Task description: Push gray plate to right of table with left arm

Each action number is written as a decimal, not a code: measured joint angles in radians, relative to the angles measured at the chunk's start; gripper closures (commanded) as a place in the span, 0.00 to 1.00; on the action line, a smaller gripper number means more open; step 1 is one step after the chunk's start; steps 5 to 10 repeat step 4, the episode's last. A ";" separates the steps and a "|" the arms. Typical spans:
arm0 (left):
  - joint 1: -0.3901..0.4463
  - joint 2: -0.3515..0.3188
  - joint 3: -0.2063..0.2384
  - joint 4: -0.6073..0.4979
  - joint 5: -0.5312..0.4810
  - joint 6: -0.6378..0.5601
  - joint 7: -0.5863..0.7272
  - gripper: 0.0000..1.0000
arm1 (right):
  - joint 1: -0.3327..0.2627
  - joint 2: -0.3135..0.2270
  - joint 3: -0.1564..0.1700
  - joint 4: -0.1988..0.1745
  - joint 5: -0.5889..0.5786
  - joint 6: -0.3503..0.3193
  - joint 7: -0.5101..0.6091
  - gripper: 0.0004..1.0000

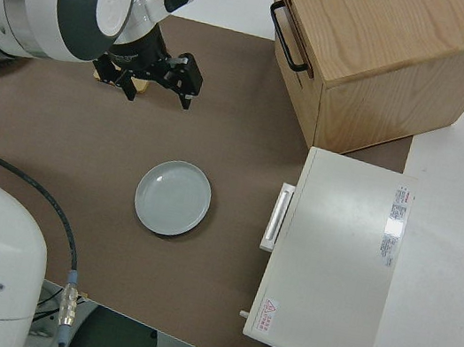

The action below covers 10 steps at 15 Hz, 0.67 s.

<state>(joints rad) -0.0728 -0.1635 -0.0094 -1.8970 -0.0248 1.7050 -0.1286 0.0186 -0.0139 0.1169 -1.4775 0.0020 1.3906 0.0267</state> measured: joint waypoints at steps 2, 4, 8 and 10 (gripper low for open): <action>-0.001 -0.008 -0.008 0.001 0.000 -0.007 0.006 0.00 | 0.000 0.000 0.000 0.000 0.000 0.000 0.000 0.02; -0.001 -0.011 -0.013 0.001 0.000 -0.010 0.008 0.00 | 0.000 0.000 0.000 0.000 0.000 0.000 0.000 0.02; -0.001 -0.011 -0.013 0.001 0.000 -0.010 0.008 0.00 | 0.000 0.000 0.000 0.000 0.000 0.000 0.000 0.02; -0.001 -0.011 -0.013 0.001 0.000 -0.010 0.008 0.00 | 0.000 0.000 0.000 0.000 0.000 0.000 0.000 0.02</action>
